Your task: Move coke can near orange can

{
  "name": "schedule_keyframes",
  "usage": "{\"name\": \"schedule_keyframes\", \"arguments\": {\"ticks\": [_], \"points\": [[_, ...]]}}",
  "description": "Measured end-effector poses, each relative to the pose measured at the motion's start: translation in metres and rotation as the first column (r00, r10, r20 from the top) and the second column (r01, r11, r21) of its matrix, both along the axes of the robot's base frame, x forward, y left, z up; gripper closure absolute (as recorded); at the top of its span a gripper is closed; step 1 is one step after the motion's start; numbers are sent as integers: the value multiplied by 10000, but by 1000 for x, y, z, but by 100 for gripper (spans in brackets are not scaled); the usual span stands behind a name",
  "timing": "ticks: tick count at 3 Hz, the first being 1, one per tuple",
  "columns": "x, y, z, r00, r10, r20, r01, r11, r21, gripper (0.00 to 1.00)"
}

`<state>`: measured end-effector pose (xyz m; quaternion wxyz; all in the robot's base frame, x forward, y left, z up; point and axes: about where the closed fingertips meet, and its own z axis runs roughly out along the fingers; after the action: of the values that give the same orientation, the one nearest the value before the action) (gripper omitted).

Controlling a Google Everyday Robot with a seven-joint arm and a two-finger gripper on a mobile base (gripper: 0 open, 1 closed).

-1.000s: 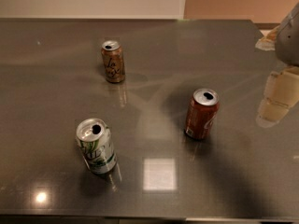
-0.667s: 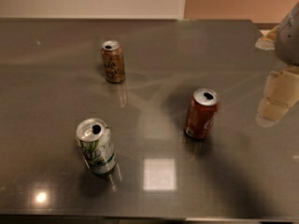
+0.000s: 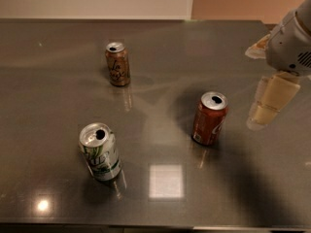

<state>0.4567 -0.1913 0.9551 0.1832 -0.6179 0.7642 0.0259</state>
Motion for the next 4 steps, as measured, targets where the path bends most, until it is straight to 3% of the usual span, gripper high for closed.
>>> {"name": "schedule_keyframes", "arguments": {"ticks": [1, 3, 4], "points": [[7, 17, -15, 9987, 482, -188, -471, 9973, 558, 0], [4, 46, -30, 9865, 1628, -199, -1574, 9738, 1639, 0], [4, 51, -36, 9809, 1937, -177, -1872, 9648, 1847, 0]]}}
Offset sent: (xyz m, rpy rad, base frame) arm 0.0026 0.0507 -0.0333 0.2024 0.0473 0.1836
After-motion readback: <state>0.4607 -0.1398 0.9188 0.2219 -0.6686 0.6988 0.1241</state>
